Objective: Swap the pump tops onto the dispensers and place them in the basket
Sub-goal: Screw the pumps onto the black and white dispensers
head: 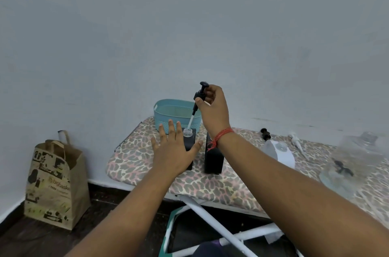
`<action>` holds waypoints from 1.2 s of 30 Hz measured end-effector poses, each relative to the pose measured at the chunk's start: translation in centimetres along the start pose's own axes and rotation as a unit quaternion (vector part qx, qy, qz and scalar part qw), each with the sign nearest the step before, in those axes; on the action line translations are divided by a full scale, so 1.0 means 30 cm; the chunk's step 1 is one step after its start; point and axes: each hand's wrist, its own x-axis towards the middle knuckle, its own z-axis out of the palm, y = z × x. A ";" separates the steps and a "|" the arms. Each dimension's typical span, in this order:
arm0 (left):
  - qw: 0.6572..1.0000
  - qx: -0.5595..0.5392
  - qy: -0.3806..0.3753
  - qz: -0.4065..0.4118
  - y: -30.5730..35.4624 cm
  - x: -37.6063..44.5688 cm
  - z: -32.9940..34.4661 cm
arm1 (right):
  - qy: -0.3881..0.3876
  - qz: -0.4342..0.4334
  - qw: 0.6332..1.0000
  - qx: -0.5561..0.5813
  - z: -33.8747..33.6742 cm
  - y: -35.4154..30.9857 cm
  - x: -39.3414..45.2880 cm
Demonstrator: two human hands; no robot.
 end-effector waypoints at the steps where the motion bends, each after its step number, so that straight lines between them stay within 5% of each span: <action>1: 1.000 0.000 0.002 0.000 0.003 0.004 0.004 | -0.007 -0.003 1.000 -0.008 0.004 0.004 -0.013; 30: 0.990 -0.124 0.053 -0.037 0.013 0.013 0.082 | -0.084 0.067 0.971 -0.215 0.082 0.114 -0.214; 36: 0.992 -0.103 0.066 -0.030 0.004 0.021 0.100 | -0.006 0.070 0.976 -0.208 0.105 0.157 -0.218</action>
